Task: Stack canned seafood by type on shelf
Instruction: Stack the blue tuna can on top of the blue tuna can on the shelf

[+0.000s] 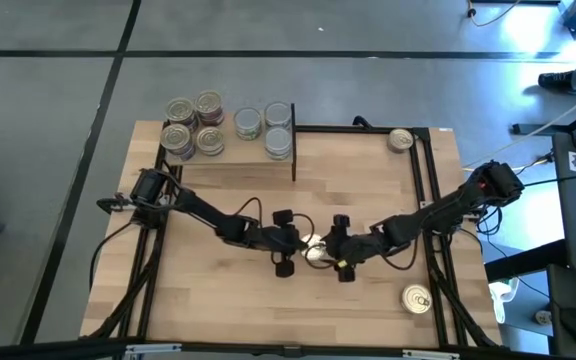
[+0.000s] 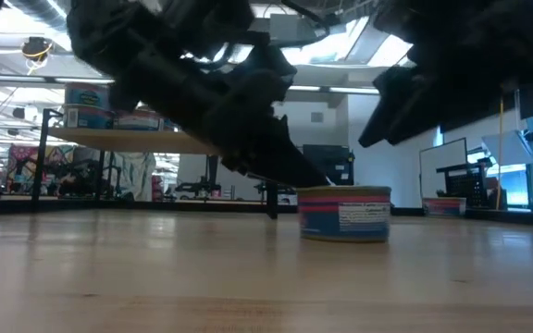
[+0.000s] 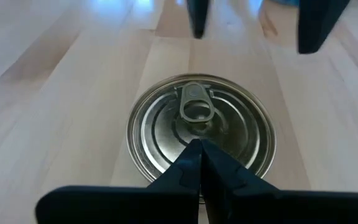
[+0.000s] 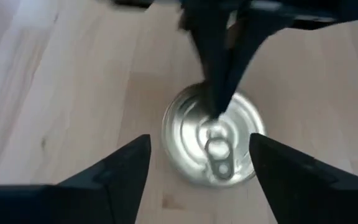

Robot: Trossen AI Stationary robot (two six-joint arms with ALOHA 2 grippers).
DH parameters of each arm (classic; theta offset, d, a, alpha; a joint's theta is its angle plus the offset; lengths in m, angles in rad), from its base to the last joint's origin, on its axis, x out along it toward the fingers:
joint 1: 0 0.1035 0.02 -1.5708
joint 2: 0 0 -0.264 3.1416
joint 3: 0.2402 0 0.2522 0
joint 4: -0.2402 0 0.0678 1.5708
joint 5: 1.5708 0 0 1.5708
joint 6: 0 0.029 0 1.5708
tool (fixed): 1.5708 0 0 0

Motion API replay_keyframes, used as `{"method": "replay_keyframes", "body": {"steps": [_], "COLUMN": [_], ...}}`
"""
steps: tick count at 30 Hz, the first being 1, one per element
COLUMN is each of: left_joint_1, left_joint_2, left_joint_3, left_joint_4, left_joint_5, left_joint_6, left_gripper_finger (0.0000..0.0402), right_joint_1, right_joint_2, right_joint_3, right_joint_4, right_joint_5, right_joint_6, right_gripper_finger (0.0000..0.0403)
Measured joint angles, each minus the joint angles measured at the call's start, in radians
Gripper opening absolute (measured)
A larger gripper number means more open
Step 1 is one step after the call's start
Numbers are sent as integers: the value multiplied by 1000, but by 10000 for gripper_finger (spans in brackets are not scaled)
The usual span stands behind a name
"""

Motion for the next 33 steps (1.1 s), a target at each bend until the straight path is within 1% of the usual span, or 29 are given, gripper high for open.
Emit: {"method": "replay_keyframes", "body": {"steps": [3, 8, 12, 15, 18, 23, 28, 33], "left_joint_1": [0, 5, 6, 6, 6, 8, 8, 8], "left_joint_2": [-1, -1, -1, -1, -1, -1, -1, 0], "left_joint_3": [-68, -137, -144, -144, -146, -166, -168, -172], "left_joint_4": [131, 255, 265, 265, 268, 296, 307, 323], "left_joint_5": [3, 10, 11, 11, 11, 10, 9, 8], "left_joint_6": [-15, -56, -57, -57, -56, -59, -60, -56], "left_gripper_finger": [2, 2, 2, 2, 2, 2, 1, 2], "right_joint_1": [22, 50, 47, 47, 55, 73, 80, 80], "right_joint_2": [5, 43, 98, 136, 145, 146, 161, 182], "right_joint_3": [-20, -29, -29, -30, -29, -30, -38, -47], "right_joint_4": [33, 87, 106, 121, 145, 131, 129, 130], "right_joint_5": [-1, 89, 112, 159, 185, 253, 289, 295], "right_joint_6": [-96, -248, -367, -437, -488, -589, -700, -787], "right_gripper_finger": [268, 264, 264, 264, 264, 264, 264, 264]}}
